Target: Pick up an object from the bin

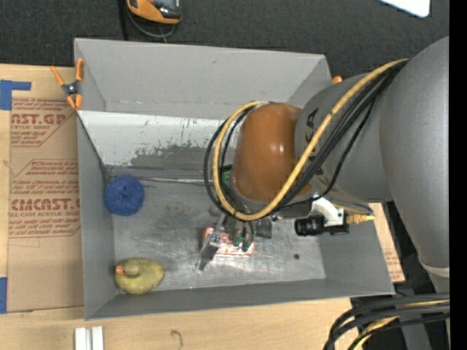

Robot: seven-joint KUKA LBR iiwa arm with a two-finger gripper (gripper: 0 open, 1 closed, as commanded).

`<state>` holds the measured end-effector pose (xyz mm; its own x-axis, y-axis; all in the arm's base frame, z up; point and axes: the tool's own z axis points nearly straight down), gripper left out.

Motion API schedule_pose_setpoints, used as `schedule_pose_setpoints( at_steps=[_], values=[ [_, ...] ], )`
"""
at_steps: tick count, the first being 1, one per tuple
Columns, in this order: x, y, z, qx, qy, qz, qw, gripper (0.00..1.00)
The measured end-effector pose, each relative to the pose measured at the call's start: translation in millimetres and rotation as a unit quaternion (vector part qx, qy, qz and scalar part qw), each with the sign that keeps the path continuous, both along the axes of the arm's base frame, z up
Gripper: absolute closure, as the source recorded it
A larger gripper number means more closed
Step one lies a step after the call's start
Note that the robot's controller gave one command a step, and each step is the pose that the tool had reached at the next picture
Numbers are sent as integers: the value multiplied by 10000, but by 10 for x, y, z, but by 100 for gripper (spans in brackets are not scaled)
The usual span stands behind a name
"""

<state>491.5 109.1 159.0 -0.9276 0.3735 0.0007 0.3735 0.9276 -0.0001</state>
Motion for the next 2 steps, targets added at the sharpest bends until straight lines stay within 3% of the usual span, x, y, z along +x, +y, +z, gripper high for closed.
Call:
schedule_pose_setpoints(
  at_steps=[1, 2],
  values=[
    [139, -324, -417, 15, -46, -12, 10000, 0],
    [492, -823, -848, 1, -80, -606, 9981, 100]
  ],
)
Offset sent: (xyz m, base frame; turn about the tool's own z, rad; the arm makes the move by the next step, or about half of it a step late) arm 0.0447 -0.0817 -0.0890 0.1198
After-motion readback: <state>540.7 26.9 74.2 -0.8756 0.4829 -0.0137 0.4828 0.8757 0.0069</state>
